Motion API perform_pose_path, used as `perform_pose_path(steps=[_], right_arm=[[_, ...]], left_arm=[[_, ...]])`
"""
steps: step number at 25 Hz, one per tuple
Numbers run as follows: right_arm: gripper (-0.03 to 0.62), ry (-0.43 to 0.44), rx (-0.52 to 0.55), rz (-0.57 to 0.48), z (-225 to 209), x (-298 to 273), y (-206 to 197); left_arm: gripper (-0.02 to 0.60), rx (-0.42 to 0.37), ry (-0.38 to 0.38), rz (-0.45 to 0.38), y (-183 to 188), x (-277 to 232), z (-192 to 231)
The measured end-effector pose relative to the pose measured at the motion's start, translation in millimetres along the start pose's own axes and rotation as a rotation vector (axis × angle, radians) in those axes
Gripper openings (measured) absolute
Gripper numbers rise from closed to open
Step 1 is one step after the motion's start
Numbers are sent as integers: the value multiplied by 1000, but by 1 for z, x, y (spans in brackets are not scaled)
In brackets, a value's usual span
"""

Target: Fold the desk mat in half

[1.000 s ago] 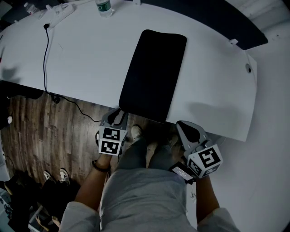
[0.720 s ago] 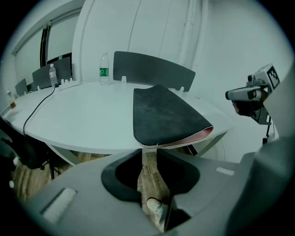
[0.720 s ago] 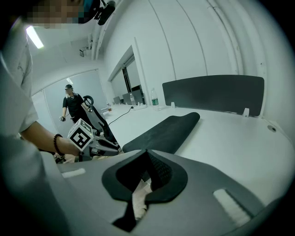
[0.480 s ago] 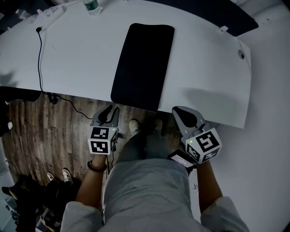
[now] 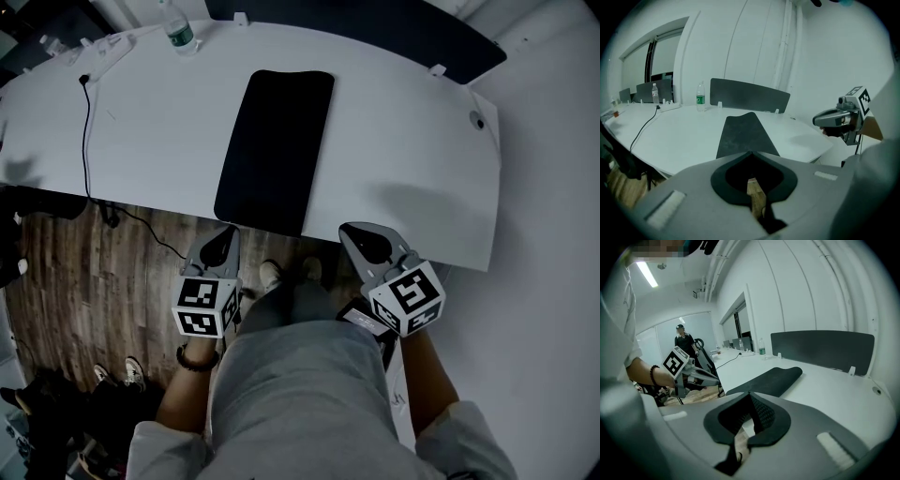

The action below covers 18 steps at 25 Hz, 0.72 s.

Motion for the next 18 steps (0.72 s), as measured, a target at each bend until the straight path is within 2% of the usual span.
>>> perform_pose_path(steps=[8, 18], right_arm=[[6, 43, -9, -33, -1, 24, 21], [5, 52, 32, -67, -1, 53, 47]], left_arm=[[18, -1, -8, -50, 35, 25, -34], [18, -26, 9, -82, 73, 46, -60]])
Point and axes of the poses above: the fingertips, and each gripper's own axes: x backward along the fingers, z to its left, y out of its top, the point moved 4 cm from there along x, backward along the fingers, and after that the axes turned 9 degrees about -x, right-handed, at the moved point
